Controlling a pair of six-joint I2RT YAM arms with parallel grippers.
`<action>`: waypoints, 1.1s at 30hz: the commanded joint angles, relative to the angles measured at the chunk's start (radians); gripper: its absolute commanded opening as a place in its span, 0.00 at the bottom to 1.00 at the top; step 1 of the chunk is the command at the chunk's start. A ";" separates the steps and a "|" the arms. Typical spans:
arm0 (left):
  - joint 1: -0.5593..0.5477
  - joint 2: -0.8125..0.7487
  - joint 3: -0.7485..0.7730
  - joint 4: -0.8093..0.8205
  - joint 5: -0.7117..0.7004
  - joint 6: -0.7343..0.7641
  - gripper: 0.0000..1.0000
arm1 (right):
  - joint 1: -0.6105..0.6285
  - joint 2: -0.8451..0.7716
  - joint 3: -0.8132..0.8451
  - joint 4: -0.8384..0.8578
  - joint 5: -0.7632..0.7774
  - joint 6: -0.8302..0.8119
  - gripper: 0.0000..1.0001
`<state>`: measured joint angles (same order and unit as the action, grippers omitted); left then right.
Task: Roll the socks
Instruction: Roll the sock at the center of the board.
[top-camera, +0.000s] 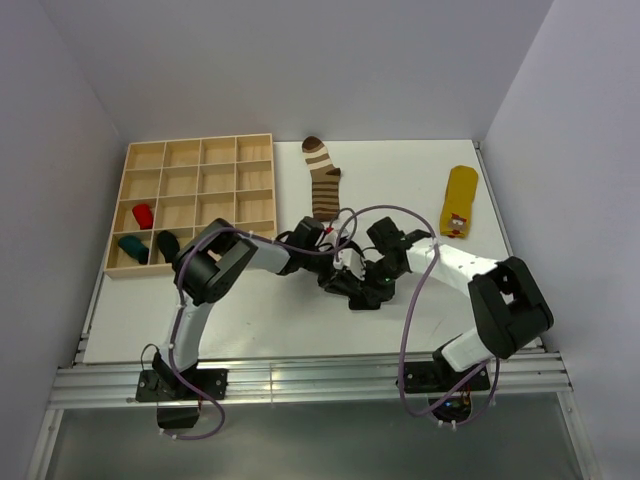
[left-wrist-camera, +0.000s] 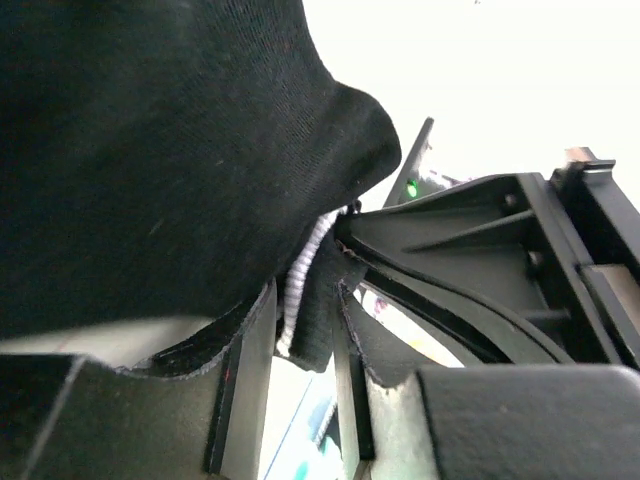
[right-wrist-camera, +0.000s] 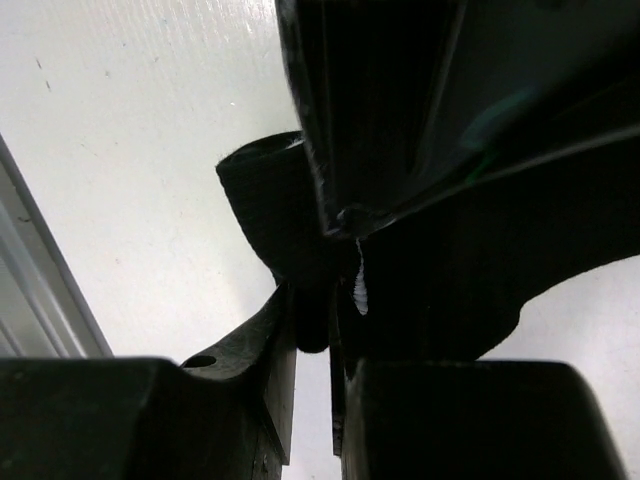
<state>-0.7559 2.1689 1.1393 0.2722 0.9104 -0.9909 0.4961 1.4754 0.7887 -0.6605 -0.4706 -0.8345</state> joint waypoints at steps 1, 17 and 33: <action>0.030 -0.081 -0.053 0.105 -0.126 0.029 0.34 | -0.004 0.077 -0.014 -0.070 -0.031 -0.006 0.09; 0.061 -0.414 -0.308 0.213 -0.554 0.064 0.26 | -0.149 0.312 0.216 -0.325 -0.141 -0.116 0.08; -0.157 -0.422 -0.199 0.105 -0.581 0.644 0.39 | -0.240 0.652 0.567 -0.628 -0.234 -0.129 0.10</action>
<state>-0.8799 1.7145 0.8730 0.3885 0.2779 -0.5072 0.2588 2.1044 1.3300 -1.2846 -0.7479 -0.9588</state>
